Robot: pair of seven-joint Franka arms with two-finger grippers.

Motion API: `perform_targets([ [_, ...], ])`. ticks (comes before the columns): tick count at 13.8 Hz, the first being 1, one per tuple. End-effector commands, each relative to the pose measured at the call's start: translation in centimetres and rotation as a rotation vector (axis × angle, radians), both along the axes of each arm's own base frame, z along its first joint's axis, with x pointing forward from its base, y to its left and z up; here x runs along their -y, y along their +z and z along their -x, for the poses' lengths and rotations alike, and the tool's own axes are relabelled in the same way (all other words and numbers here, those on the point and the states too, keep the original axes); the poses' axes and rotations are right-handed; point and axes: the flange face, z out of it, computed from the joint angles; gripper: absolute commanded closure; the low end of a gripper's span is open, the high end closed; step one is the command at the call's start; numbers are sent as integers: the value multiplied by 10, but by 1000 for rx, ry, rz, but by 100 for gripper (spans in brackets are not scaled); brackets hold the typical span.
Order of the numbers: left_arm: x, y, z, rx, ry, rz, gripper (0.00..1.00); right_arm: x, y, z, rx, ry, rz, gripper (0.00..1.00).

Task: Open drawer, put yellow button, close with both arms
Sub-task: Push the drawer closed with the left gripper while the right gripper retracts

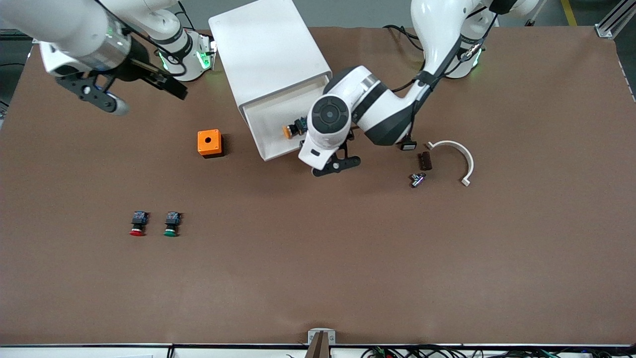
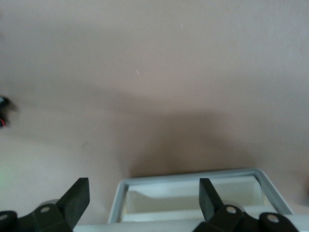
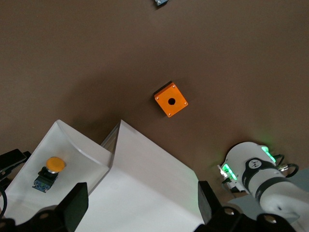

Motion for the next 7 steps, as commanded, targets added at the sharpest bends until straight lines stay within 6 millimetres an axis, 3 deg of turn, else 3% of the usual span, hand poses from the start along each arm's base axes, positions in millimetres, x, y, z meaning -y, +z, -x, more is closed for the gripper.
perform_targets([
  [1, 27, 0, 35, -30, 22, 7, 0, 56, 3, 4, 30, 91, -32, 0],
  [7, 80, -5, 105, -64, 27, 0, 0, 167, -12, -24, 99, 292, -63, 0],
])
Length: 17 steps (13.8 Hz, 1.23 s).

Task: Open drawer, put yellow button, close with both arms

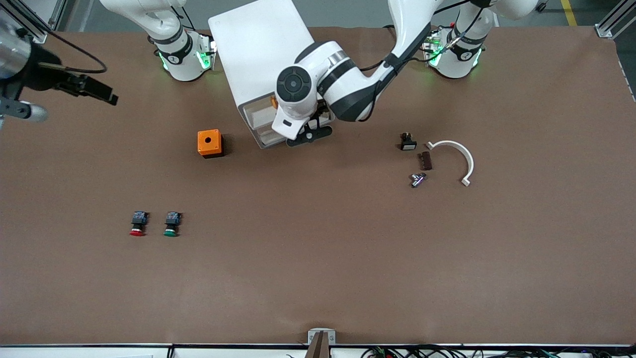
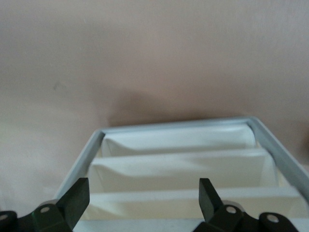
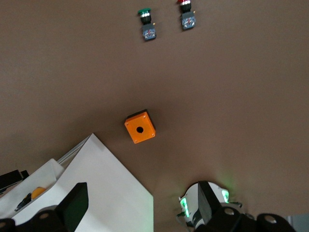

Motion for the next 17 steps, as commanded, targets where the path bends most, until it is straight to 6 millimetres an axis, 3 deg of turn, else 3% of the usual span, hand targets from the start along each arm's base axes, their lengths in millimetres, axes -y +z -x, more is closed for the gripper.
perform_targets([
  [1, 25, -12, 30, -7, 24, 10, 0, 31, -4, -6, 50, 91, 22, 0],
  [4, 20, -14, 22, -3, 42, 9, 0, 39, 0, -12, 95, 133, 45, 0],
  [6, 6, -6, -1, 15, 63, 16, 0, 39, 6, -14, 119, 137, 51, 0],
  [7, -9, -1, -22, 27, 89, 20, 0, 39, 8, -15, 129, 138, 56, 0],
  [12, -127, 34, -147, 171, 151, 9, 0, 36, 20, -20, 192, 192, 54, 0],
  [15, -210, 42, -198, 193, 92, -31, 0, 41, 22, -22, 216, 253, 53, 0],
  [17, -278, 60, -227, 200, 12, -42, 0, 43, 20, -23, 212, 239, 55, 0],
])
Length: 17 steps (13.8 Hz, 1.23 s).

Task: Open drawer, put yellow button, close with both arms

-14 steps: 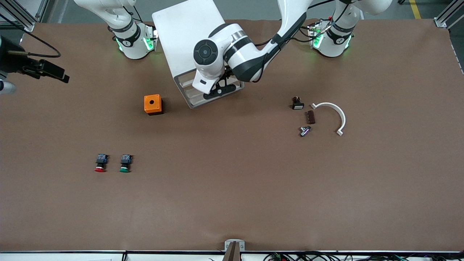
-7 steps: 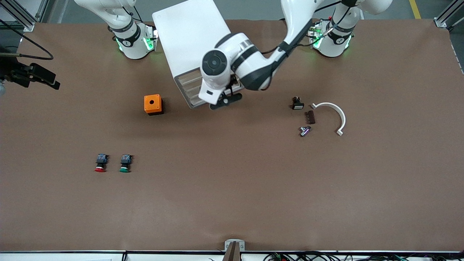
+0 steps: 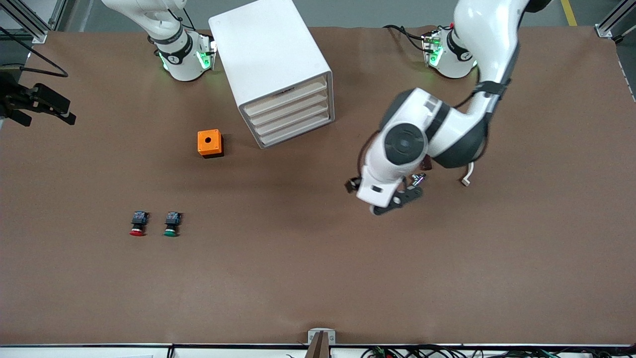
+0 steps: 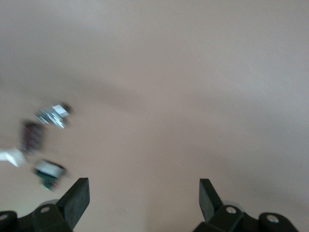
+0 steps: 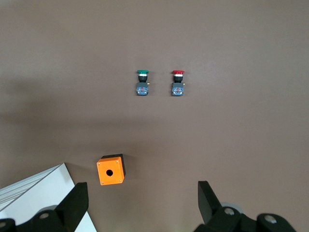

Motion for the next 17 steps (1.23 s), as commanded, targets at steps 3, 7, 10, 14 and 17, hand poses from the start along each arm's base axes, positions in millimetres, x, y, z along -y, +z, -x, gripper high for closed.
perform_targets([
  [3, -122, 52, -28, -13, -187, -24, 0, 10, -3, -4, -11, 0, 18, 0],
  [7, -200, 106, -38, 67, -223, -96, 0, 13, 9, -5, 19, -8, 15, 0],
  [10, -247, 142, -30, 65, -311, -108, 0, 14, 14, -6, 32, -8, 20, 0],
  [14, -273, 186, -7, 55, -340, -101, 0, 13, 16, -7, 34, -10, 19, 0],
  [17, -277, 213, 9, 72, -326, -86, 0, 14, 16, -7, 31, -12, 17, 0],
])
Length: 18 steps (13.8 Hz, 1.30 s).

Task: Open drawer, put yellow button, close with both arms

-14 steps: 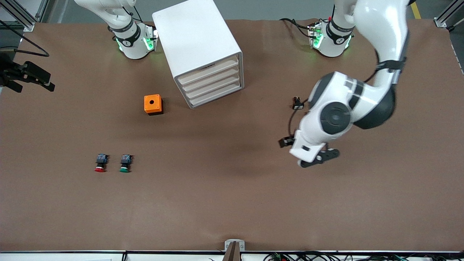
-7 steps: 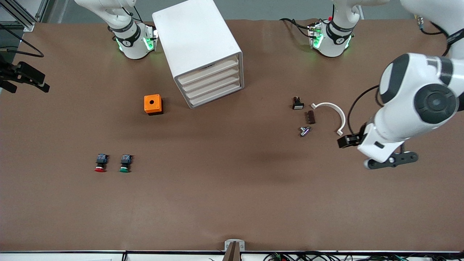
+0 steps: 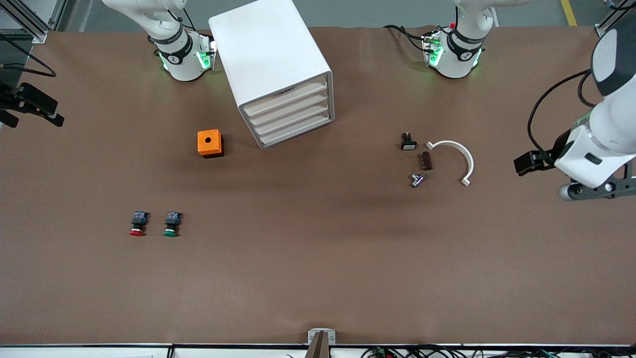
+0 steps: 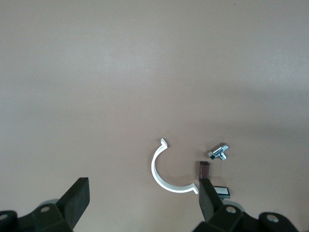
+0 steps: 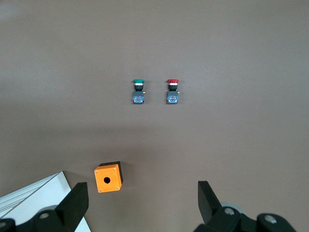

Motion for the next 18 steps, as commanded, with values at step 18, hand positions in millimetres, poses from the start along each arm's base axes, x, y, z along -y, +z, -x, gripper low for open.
perform_targets([
  [18, -44, 46, 97, 10, 92, 49, 0, 5, 2, -7, 2, -43, 21, 0],
])
